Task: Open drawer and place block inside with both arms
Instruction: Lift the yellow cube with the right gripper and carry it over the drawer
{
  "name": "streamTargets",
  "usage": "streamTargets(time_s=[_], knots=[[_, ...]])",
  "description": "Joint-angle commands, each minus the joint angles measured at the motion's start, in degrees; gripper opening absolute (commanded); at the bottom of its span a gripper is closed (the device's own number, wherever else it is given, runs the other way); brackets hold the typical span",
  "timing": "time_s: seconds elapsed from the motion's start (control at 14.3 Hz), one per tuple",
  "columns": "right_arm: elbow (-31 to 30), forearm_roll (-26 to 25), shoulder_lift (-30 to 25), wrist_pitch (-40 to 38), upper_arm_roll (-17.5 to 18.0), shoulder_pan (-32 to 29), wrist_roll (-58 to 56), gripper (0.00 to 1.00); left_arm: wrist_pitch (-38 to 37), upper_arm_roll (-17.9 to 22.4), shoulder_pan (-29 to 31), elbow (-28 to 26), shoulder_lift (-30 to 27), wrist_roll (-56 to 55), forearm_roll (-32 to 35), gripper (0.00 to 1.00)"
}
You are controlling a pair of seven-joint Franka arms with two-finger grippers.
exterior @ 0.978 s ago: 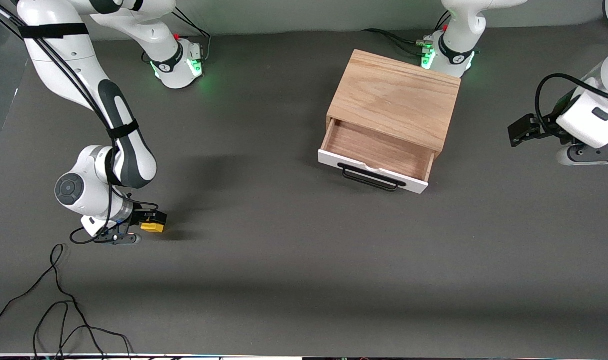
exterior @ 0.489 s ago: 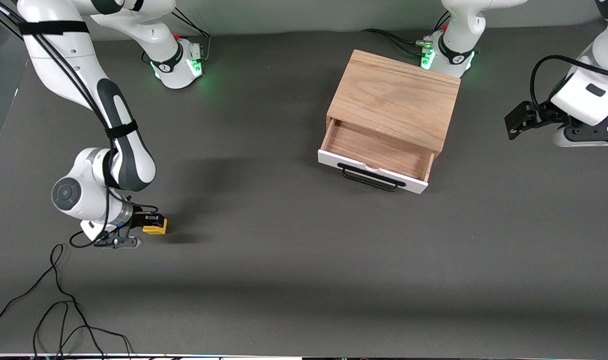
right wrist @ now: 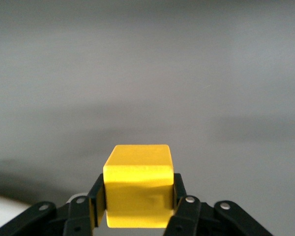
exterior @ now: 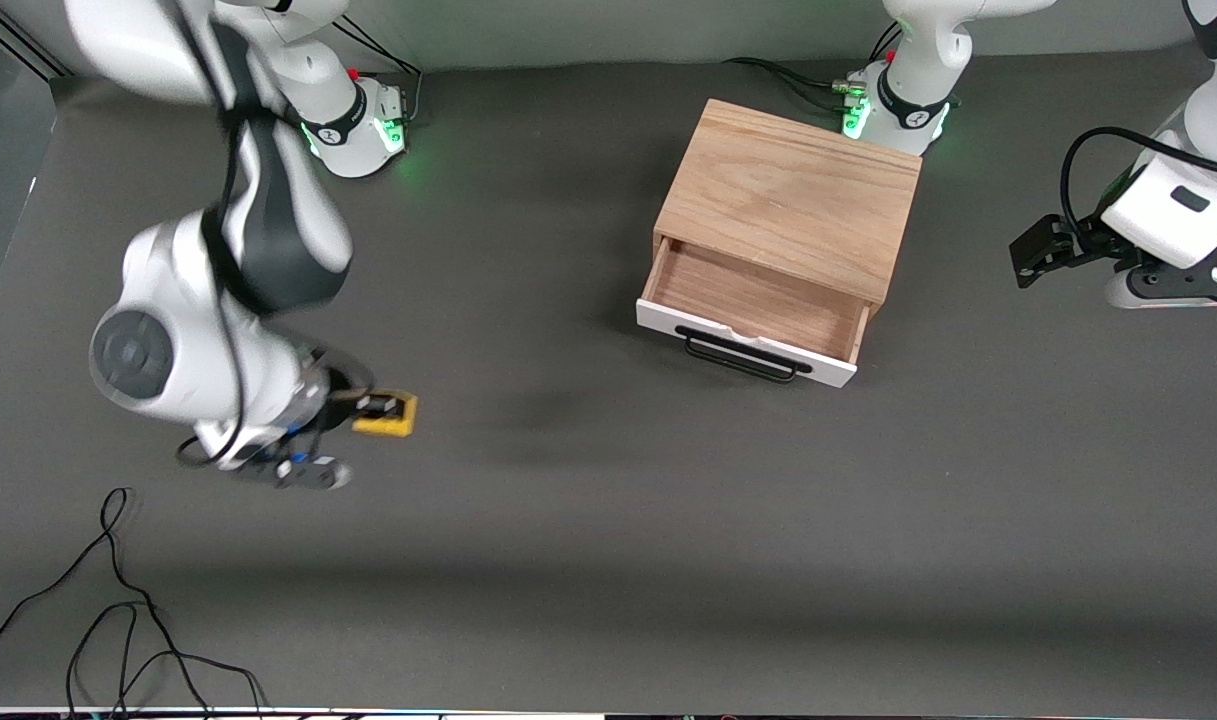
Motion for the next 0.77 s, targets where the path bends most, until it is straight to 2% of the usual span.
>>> streamTargets(time_s=[0.0, 0.28, 0.42, 0.7], knots=[[7.65, 1.54, 1.75, -3.27, -0.76, 6.65, 10.70, 0.07, 0.29, 0.16, -0.05, 1.02, 0.63, 0.70, 0.31, 1.00], [13.71, 1.46, 5.44, -0.73, -0.41, 17.55, 23.46, 0.08, 0.37, 0.25, 0.04, 1.11, 0.64, 0.78, 0.31, 1.00], [14.08, 1.46, 7.64, 4.53, -0.23, 22.65, 28.39, 0.07, 0.02, 0.16, 0.04, 1.11, 0.64, 0.78, 0.31, 1.00], [14.25, 1.37, 12.82, 13.59, 0.82, 28.38, 35.15, 0.07, -0.07, 0.16, -0.05, 1.02, 0.64, 0.78, 0.31, 1.00]])
